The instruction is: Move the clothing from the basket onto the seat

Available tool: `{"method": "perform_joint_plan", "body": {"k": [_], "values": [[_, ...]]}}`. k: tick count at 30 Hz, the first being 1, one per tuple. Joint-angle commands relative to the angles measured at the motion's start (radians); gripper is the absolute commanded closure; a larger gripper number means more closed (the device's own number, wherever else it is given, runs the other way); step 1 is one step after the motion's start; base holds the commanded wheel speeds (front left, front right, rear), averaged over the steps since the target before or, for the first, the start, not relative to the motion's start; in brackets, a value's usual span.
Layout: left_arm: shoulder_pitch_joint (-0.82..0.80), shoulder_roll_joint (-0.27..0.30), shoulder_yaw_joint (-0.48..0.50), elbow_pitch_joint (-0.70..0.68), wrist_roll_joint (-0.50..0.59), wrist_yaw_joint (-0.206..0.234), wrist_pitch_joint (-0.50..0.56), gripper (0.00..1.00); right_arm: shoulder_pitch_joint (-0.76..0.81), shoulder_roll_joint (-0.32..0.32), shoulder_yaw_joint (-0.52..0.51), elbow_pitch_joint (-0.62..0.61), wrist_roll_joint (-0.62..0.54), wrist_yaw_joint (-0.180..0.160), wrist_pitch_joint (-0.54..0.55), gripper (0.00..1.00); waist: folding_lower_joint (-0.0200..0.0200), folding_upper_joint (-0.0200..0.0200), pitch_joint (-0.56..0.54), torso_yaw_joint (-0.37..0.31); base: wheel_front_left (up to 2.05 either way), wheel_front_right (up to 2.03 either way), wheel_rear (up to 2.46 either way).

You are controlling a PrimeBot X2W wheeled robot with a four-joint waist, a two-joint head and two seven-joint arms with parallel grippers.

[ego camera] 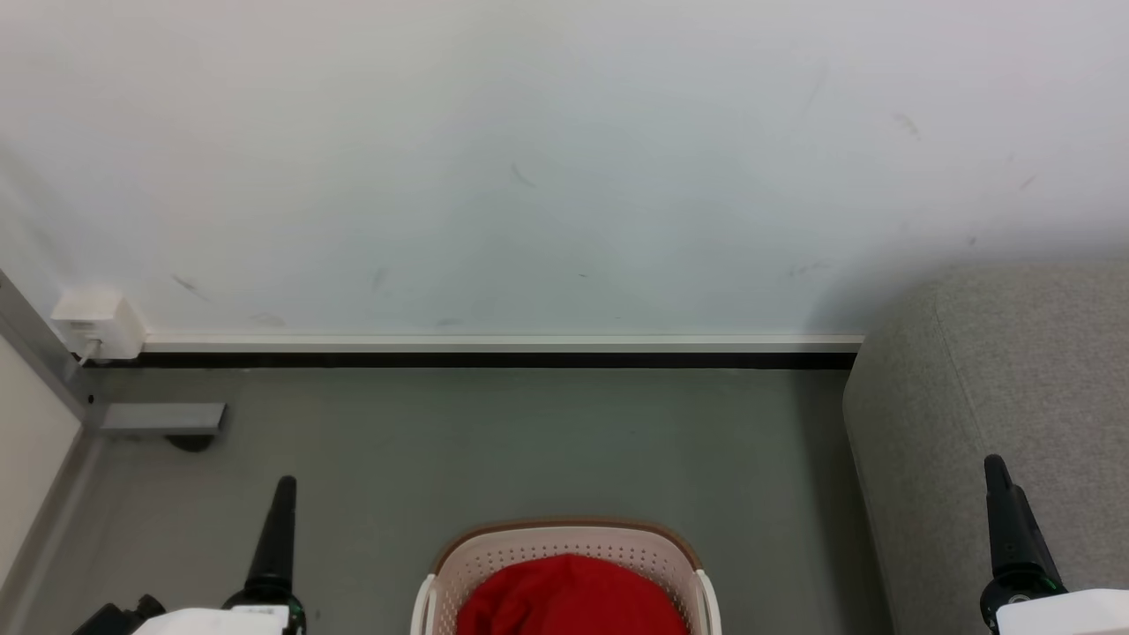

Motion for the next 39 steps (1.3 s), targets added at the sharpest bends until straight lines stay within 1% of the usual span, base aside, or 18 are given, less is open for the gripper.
{"method": "perform_joint_plan", "body": {"k": [1,13,26,39], "values": [[-0.004,0.008,-0.003,-0.019,0.042,0.003,-0.01,0.0,-0.004,-0.015,0.006,-0.026,-0.045,-0.001,-0.012,0.0,0.0,0.0,0.0,0.001,0.0,0.0,0.0],[0.011,0.01,-0.027,-0.044,0.252,0.016,-0.055,0.0,0.009,-0.039,0.04,-0.059,-0.253,-0.001,-0.056,0.0,0.0,0.0,0.0,0.008,0.0,0.0,0.0],[0.024,0.011,-0.053,-0.054,0.468,0.018,-0.097,0.0,0.019,-0.053,0.069,-0.072,-0.437,-0.001,-0.097,0.0,-0.0001,0.0,-0.002,0.014,0.0,0.0,0.0],[0.036,0.013,-0.066,-0.059,0.637,0.022,-0.133,0.0,0.026,-0.064,0.096,-0.07,-0.599,-0.001,-0.135,0.0,-0.0001,0.0,-0.003,0.022,0.0,0.0,0.0]]}}
